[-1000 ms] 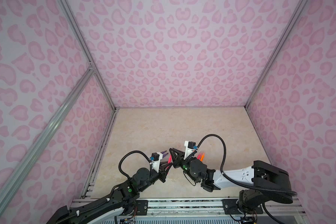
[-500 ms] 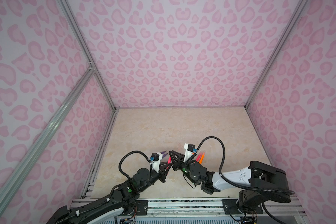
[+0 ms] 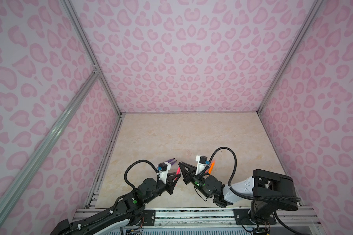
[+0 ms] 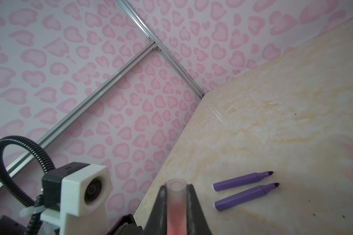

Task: Insert the pens into the pen caps
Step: 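Push the held cap down onto the pink marker tip with the right gripper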

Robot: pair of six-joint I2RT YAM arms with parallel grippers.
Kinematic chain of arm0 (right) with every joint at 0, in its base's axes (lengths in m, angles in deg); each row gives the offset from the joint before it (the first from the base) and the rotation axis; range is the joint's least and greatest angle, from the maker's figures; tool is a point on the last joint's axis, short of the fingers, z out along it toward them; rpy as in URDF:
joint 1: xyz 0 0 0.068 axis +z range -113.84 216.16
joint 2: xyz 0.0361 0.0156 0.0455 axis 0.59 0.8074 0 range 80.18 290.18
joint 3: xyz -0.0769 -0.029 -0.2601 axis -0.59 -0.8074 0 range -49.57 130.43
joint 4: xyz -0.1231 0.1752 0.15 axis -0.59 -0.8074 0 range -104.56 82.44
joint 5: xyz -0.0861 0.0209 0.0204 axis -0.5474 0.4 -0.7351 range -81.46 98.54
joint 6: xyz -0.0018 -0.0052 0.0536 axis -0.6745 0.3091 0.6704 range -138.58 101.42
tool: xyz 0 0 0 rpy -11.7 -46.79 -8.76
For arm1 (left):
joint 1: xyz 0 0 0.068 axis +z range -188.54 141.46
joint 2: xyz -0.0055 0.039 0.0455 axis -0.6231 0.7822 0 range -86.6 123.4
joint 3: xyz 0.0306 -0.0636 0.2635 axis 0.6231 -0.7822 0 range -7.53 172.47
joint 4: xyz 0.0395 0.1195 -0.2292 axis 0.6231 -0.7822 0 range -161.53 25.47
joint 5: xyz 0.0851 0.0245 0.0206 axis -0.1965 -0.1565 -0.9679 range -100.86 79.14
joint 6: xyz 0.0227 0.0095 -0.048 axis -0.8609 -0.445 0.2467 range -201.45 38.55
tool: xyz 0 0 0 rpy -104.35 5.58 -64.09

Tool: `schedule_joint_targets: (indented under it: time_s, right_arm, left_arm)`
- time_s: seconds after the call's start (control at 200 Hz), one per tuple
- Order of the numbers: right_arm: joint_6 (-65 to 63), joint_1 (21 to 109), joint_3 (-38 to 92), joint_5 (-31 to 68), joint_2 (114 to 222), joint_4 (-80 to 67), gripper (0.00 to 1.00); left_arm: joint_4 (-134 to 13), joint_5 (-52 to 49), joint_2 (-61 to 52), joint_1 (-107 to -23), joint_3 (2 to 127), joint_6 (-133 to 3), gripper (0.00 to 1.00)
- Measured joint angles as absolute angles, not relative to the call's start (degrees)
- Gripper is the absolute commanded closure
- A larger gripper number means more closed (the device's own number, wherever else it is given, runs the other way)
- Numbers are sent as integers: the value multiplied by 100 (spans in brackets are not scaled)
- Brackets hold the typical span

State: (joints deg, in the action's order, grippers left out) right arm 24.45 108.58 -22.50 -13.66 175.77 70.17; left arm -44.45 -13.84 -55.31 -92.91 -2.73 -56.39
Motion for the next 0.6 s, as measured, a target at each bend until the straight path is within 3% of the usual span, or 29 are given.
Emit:
schedule_joint_targets:
  time_s: [0.105, 0.265, 0.45, 0.6]
  right_arm:
    - [2366, 10865, -2250, -1272, 17750, 7382, 84]
    - [2270, 10878, -2207, -1088, 17798, 7428, 57]
    - [2209, 10876, -2124, -1108, 17374, 6956, 41]
    - [2110, 10843, -1966, -1248, 16897, 6202, 38]
  left_arm:
    - [-4497, -1380, -5662, -9291, -290, -5619, 97]
    - [-4449, -1530, -5730, -9280, -293, -5602, 97]
    - [-4373, -1616, -5684, -9267, -293, -5602, 97]
    - [-4366, -1688, -5564, -9267, -293, -5602, 97]
